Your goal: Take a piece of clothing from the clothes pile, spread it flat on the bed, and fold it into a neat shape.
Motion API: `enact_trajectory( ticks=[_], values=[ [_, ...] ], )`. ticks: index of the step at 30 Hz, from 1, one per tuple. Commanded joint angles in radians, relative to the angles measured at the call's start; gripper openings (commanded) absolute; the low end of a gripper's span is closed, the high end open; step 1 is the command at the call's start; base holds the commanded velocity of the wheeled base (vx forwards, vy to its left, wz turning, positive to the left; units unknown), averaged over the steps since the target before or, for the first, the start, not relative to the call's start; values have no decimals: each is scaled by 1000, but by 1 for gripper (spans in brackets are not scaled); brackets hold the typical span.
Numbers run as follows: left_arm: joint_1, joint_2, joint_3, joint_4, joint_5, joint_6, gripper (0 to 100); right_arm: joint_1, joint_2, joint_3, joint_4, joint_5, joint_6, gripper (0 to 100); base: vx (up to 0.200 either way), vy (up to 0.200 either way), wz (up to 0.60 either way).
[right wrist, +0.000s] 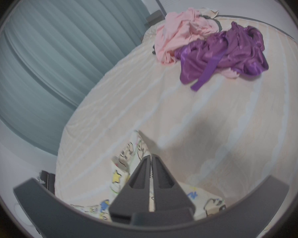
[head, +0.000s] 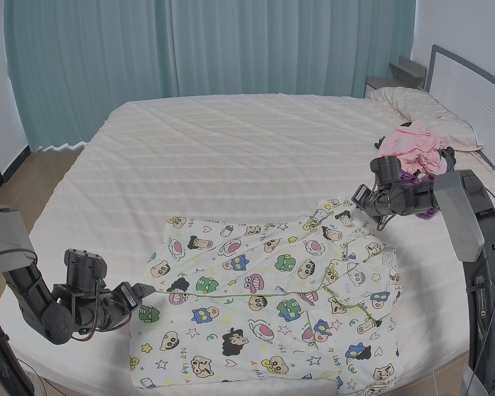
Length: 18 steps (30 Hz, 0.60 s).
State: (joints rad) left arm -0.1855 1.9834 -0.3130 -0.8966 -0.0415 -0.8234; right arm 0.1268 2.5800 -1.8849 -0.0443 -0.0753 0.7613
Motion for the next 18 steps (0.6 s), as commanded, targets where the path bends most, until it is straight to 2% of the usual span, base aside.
enact_trajectory(
  ticks=[1,5,14,15,18],
  values=[
    [0,0,0,-1,0,0,100,-9,-98,17,-5,8,32,0,0,0,0],
    [0,0,0,-1,0,0,100,-9,-135,67,-9,35,30,0,0,0,0],
    [0,-2,0,-1,0,0,100,-10,-83,96,-19,35,3,0,0,0,0],
    [0,-2,0,-1,0,0,100,-16,-75,93,-19,35,-8,100,0,0,0],
    [1,0,0,-1,0,0,100,-19,-60,92,-20,35,-31,100,0,0,0]
  ],
)
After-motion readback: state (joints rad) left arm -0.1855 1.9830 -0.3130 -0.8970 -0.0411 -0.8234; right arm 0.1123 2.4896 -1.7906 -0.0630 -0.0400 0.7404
